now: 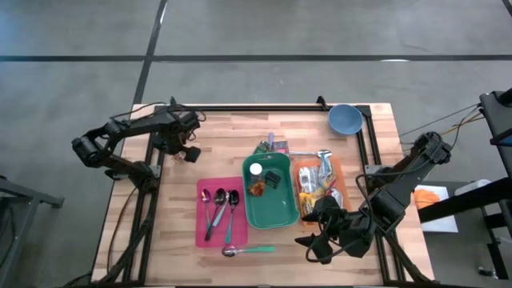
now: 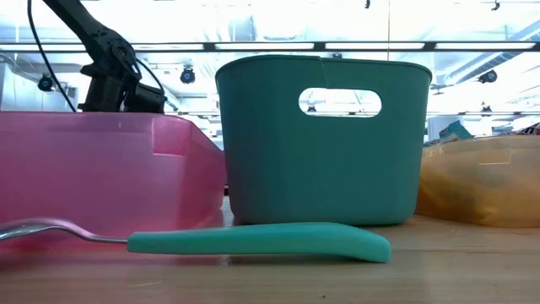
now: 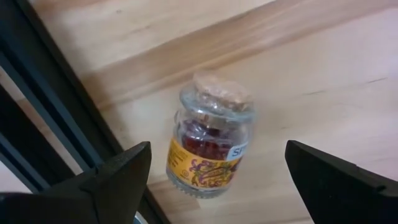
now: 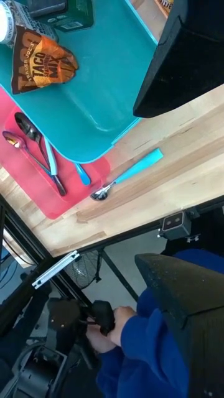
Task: Pick & Place Food Item
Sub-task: Put the brown seasoning bottle into the green bin
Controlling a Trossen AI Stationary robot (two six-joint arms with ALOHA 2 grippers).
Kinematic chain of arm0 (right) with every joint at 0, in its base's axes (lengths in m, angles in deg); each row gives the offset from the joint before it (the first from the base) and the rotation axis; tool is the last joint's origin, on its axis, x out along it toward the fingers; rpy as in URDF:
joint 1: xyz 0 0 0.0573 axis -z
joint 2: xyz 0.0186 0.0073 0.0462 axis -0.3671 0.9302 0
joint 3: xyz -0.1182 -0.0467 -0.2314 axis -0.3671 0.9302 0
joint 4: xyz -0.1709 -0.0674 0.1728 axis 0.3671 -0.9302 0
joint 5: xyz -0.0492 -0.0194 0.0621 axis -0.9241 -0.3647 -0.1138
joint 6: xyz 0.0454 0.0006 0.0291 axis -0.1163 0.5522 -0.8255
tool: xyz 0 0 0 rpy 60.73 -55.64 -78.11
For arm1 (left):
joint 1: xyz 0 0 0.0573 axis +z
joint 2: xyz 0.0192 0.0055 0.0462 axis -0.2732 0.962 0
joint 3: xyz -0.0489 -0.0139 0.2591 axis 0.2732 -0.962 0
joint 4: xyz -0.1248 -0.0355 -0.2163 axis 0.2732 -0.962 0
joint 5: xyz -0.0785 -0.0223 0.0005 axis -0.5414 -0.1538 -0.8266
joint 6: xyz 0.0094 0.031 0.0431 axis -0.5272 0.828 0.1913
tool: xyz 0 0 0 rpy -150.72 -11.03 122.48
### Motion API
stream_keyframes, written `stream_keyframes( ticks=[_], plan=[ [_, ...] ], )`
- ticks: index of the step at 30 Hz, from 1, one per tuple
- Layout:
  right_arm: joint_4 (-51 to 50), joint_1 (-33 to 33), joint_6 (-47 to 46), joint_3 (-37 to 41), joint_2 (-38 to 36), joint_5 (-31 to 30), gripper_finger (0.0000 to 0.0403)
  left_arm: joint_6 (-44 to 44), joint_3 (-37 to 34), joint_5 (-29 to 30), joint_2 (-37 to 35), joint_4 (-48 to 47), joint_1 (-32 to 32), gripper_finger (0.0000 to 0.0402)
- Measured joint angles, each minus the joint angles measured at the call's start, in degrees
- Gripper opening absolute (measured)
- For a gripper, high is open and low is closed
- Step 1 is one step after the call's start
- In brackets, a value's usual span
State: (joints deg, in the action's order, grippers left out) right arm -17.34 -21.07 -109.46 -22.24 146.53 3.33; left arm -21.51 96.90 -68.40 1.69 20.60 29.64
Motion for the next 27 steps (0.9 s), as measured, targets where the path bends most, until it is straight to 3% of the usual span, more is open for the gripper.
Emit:
stream_keyframes(
  ticks=[19,23,27],
  plan=[
    [0.0,0.0,-0.48,-0.01,0.0,0.0,0.0369,1.07,-3.91,-0.04,0.0,3.81,-0.08,0.0361],
    [0.0,0.0,-0.06,-0.01,0.0,0.0,0.0369,1.64,-4.37,0.06,0.0,6.25,-0.07,0.0322],
    [-0.02,0.0,-0.21,-0.01,0.0,0.0,0.0369,1.85,-4.36,0.07,0.0,6.66,-0.07,0.0256]
  ],
)
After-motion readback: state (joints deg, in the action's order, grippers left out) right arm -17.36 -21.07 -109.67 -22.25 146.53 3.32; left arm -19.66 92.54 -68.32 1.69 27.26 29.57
